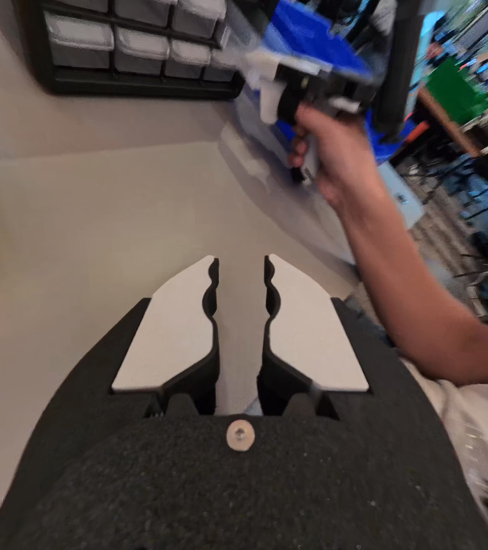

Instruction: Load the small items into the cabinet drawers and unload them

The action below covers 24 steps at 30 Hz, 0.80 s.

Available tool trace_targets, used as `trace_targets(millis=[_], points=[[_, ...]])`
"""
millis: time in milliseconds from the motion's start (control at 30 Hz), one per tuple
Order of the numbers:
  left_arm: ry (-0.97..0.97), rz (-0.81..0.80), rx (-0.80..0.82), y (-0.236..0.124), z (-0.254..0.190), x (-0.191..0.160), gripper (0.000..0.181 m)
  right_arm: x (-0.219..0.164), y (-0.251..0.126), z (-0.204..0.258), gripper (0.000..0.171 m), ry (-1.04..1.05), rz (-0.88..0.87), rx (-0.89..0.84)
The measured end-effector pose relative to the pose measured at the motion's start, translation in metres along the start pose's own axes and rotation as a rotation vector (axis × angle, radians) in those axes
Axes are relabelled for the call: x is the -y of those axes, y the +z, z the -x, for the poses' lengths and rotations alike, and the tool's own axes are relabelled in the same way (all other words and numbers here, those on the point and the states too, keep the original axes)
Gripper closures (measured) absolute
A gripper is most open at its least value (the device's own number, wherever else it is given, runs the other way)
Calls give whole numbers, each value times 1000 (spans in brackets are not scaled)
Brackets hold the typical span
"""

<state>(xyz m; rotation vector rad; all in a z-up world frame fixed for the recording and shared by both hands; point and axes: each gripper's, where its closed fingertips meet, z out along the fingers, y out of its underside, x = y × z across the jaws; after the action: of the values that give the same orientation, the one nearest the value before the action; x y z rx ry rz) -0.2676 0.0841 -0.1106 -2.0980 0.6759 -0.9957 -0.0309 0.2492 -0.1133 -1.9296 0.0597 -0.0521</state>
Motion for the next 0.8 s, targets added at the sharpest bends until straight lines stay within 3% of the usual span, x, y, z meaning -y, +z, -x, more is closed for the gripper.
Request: trace_targets(millis=[100, 233, 333, 433, 500, 633, 800], points=[[-30, -34, -18, -27, 12, 38, 150, -3, -6, 0, 103, 9, -2, 12], [-80, 194, 280, -55, 102, 76, 150, -1, -5, -1, 103, 1, 0, 22], [-65, 311, 312, -41, 154, 112, 150, -3, -4, -2, 103, -15, 1, 19], [160, 462, 347, -11, 213, 131, 155, -4, -4, -1, 104, -17, 2, 21], [295, 547, 250, 11, 233, 127, 157, -4, -4, -1, 104, -17, 1, 23], [337, 665, 133, 40, 257, 113, 160, -5, -4, -1, 104, -18, 4, 30], [402, 721, 135, 57, 275, 108, 160, -5, -4, -1, 104, -24, 8, 28]])
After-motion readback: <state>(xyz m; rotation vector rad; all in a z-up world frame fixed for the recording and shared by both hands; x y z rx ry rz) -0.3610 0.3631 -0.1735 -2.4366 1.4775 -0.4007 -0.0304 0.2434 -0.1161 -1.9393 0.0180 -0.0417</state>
